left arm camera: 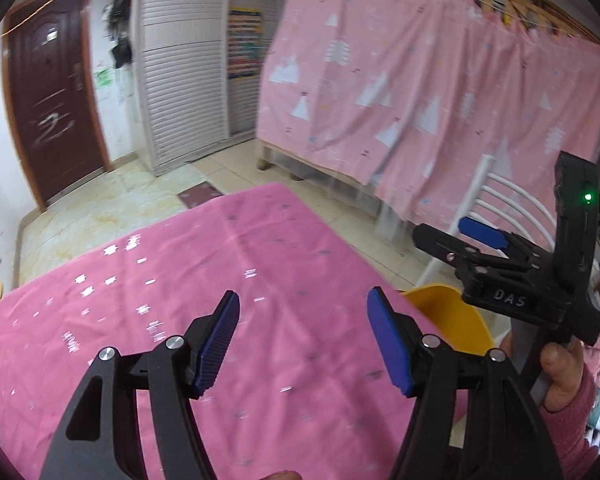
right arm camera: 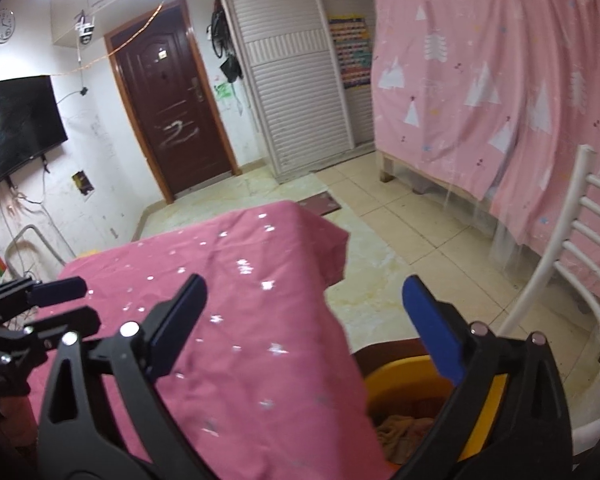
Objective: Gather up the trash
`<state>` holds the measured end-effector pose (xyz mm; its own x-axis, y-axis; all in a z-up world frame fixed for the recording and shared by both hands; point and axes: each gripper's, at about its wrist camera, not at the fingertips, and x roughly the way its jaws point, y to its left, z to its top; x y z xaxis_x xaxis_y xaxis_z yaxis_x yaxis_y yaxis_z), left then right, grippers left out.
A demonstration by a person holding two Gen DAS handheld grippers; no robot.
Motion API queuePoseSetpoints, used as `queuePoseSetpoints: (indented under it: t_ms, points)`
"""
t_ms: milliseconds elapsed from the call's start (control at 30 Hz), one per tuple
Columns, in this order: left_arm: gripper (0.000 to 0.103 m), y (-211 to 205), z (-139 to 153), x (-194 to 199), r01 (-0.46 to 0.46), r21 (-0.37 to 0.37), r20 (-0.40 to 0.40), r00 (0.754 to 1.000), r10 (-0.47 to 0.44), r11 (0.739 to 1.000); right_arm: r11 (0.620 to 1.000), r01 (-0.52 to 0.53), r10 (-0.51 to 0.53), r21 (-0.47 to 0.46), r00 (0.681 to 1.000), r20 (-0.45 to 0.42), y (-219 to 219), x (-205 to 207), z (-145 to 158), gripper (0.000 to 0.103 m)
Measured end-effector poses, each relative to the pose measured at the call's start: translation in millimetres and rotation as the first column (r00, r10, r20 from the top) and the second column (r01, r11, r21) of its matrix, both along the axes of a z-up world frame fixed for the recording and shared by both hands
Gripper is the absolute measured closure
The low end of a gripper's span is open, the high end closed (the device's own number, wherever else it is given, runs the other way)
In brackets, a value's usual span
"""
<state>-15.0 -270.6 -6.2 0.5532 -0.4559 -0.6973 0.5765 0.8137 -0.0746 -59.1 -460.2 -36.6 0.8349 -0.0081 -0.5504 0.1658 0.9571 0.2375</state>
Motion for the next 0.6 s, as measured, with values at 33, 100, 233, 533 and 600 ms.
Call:
queuePoseSetpoints:
  t_ms: [33, 100, 233, 533, 600]
  points:
    - [0.044, 6.9, -0.3, 1.5, -0.013, -0.002, 0.002, 1.000, 0.013, 1.000, 1.000, -0.010, 0.010, 0.014, 1.000, 0.002, 7.7, 4.1, -0.1, 0.006]
    - [0.044, 24.7, -1.4, 4.3, -0.049, -0.002, 0.013, 0.999, 0.049, 0.999, 0.999, -0.028, 0.028, 0.028, 1.000, 0.004, 19.0, 9.3, 0.7, 0.006]
    - [0.044, 54.3, -5.1, 9.5, -0.117, 0.002, 0.027, 0.993, 0.117, 0.993, 0.996, -0.082, 0.082, 0.027, 0.997, 0.001, 48.5, 21.7, 1.4, 0.006]
    - [0.044, 115.3, -17.0, 23.8, -0.281, -0.012, 0.071, 0.957, 0.281, 0.960, 0.985, -0.171, 0.171, -0.009, 0.985, -0.014, 106.2, 37.2, -3.5, 0.006]
    - [0.044, 129.5, -22.5, 25.4, -0.323, -0.014, 0.078, 0.943, 0.323, 0.946, 0.983, -0.184, 0.184, -0.019, 0.983, -0.009, 118.2, 39.2, -5.1, 0.006]
